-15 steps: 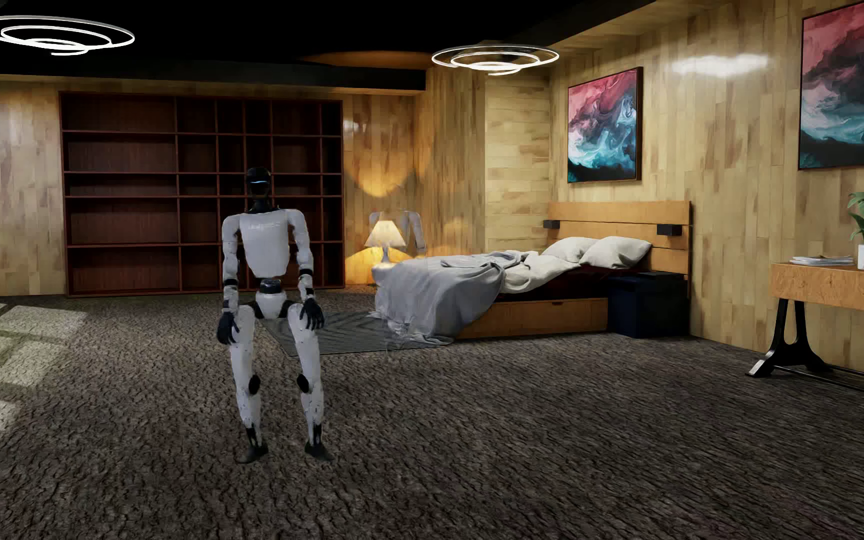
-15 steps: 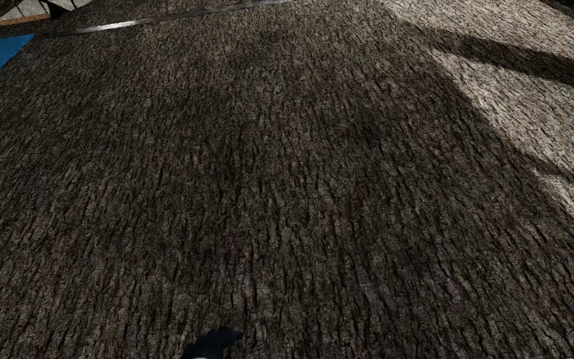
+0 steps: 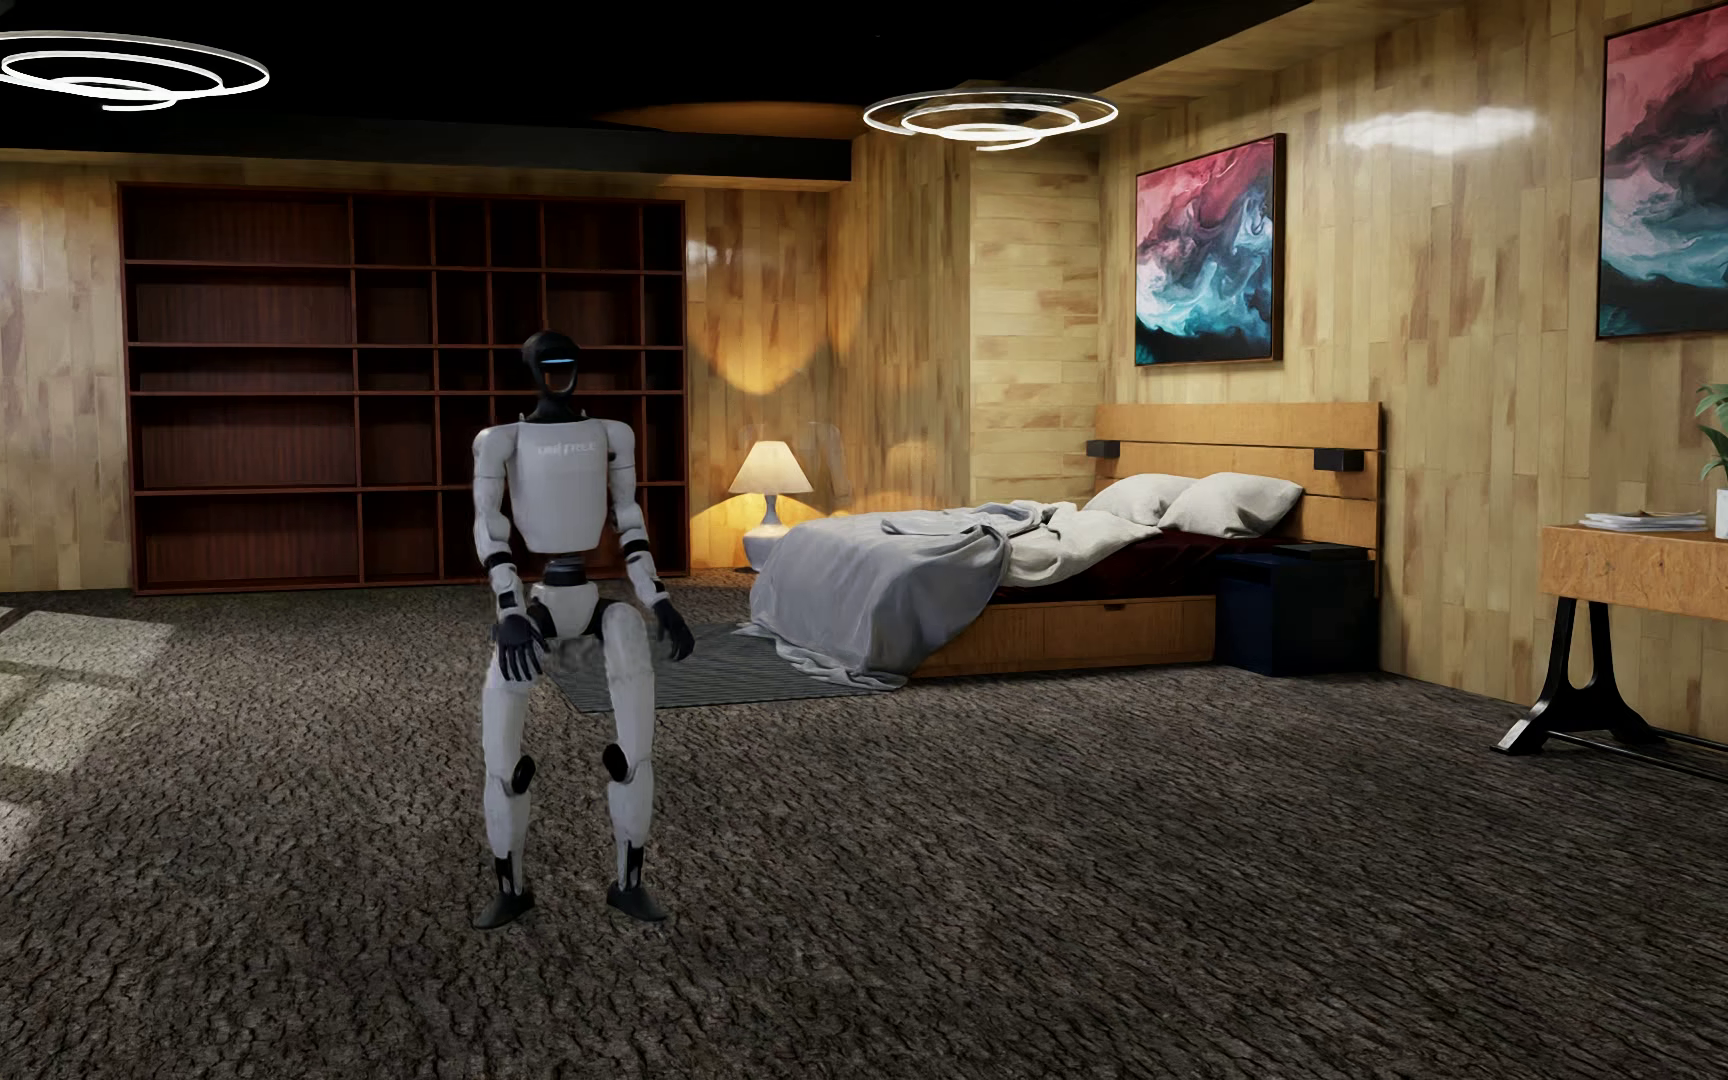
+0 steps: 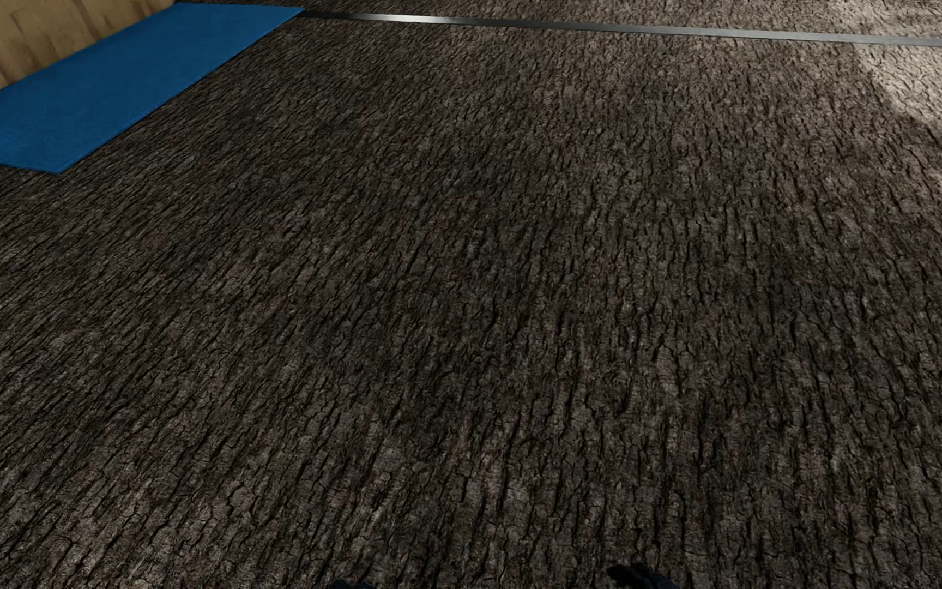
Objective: Walk towards bed
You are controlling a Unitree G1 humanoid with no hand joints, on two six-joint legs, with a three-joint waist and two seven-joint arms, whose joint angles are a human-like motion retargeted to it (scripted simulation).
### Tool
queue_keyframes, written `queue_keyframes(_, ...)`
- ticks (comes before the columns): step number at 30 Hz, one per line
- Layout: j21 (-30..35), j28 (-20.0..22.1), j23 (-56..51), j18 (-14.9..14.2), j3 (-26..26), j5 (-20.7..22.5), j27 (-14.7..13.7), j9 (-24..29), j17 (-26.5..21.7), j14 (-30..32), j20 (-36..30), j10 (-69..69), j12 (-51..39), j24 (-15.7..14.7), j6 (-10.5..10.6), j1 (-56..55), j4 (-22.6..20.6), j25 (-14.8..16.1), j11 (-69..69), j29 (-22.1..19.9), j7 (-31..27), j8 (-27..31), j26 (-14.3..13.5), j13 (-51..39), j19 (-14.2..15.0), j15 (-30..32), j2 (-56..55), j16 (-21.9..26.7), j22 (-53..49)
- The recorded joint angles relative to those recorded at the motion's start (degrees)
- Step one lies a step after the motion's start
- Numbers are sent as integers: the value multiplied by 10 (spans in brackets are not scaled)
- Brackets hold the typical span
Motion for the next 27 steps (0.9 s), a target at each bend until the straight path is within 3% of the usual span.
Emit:
queue_keyframes(9, 16, -4, 4, 24, 3, -59, -7, -5, 5, -10, 18, 12, 16, 10, -19, -8, -57, -9, 36, 9, -42, -51, -2, -16, 32, 2, 19, -15, -8)
queue_keyframes(14, 10, -6, 6, 34, -2, -133, -6, 2, -2, -21, 18, 42, 10, 14, -34, -24, -96, -11, 145, 3, -60, -37, -11, -10, 38, -16, -7, -21, -19)
queue_keyframes(16, 6, -7, 4, 35, -10, -154, -10, 8, -6, -24, 18, 56, 6, 12, -43, -30, -115, -5, 202, -11, -73, 41, -14, -6, 25, -16, -42, -21, -27)
queue_keyframes(18, 2, -6, -2, 34, -22, -124, -13, 15, -4, -24, 22, 70, 3, 10, -51, -35, -131, 1, 247, -34, -98, 208, -23, 2, 15, -13, -94, -15, -24)
queue_keyframes(20, -7, -9, -10, 28, -33, -37, -18, 20, -2, -23, 23, 87, -7, 10, -56, -48, -141, 10, 284, -56, -132, 417, -27, 11, 35, -16, -133, -11, -20)
queue_keyframes(21, -13, -11, -18, 24, -36, 32, -21, 21, 0, -21, 21, 95, -15, 12, -56, -58, -143, 13, 302, -66, -151, 528, -27, 19, 58, -25, -139, -10, -17)
queue_keyframes(23, -23, -15, -24, 12, -35, 145, -26, 23, 1, -15, 14, 114, -26, 14, -51, -85, -144, 20, 314, -83, -193, 674, -33, 27, 59, -40, -124, -3, -18)
queue_keyframes(25, -33, -18, -30, -4, -35, 193, -31, 28, 4, -4, 4, 133, -42, 16, -42, -115, -151, 25, 294, -96, -251, 728, -36, 36, 61, -55, -107, 4, -19)
queue_keyframes(26, -36, -20, -33, -13, -35, 197, -33, 31, 6, 3, -1, 142, -51, 16, -37, -131, -158, 27, 274, -101, -283, 724, -37, 40, 57, -69, -102, 7, -20)
queue_keyframes(27, -37, -20, -34, -23, -34, 193, -35, 35, 7, 12, -4, 148, -59, 14, -33, -145, -166, 28, 249, -103, -314, 683, -39, 43, 12, -86, -100, 9, -24)
